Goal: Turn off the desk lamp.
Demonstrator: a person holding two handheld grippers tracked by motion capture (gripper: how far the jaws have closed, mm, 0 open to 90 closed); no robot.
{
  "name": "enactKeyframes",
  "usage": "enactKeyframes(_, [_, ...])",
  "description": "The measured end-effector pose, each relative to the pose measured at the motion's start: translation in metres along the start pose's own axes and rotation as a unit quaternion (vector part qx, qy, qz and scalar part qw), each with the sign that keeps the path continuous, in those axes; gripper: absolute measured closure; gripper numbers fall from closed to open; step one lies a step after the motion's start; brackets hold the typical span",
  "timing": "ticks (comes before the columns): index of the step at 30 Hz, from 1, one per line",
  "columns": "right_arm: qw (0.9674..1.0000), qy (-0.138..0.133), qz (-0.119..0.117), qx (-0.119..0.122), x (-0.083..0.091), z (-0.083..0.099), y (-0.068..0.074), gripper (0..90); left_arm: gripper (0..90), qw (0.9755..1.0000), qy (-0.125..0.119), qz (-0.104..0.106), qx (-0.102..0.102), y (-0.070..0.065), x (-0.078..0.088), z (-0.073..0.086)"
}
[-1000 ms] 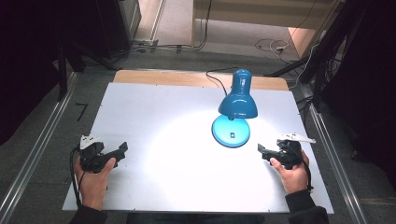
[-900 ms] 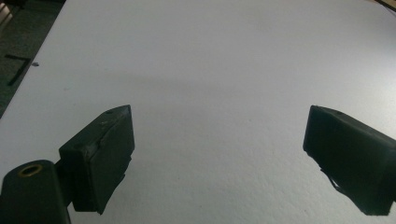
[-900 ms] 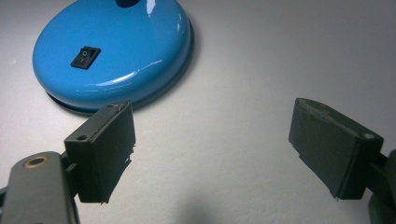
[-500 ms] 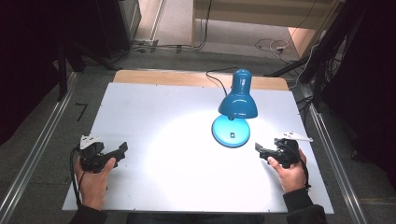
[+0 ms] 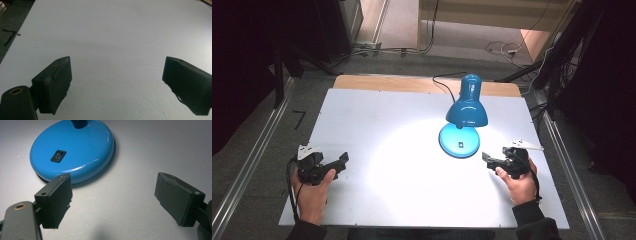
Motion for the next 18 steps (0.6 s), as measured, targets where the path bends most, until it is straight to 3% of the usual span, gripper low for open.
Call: enactKeyframes(18, [0.9999,-0.002,-0.011,0.005,-0.007,-0.0055,0.0102,13.4,9.6,1.0,0.0,-0.001,0.0,0.0007,0.0003,-0.0001])
Point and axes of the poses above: each handheld gripper's, and its own axes: x roughly backward along the jaws, z roughly out of its underside, y roughly to its left, the point moved 8 cm from there along -x, roughly forward along the jaws, and after that the axes turned 15 degrees about -z, right-handed, at the moved point
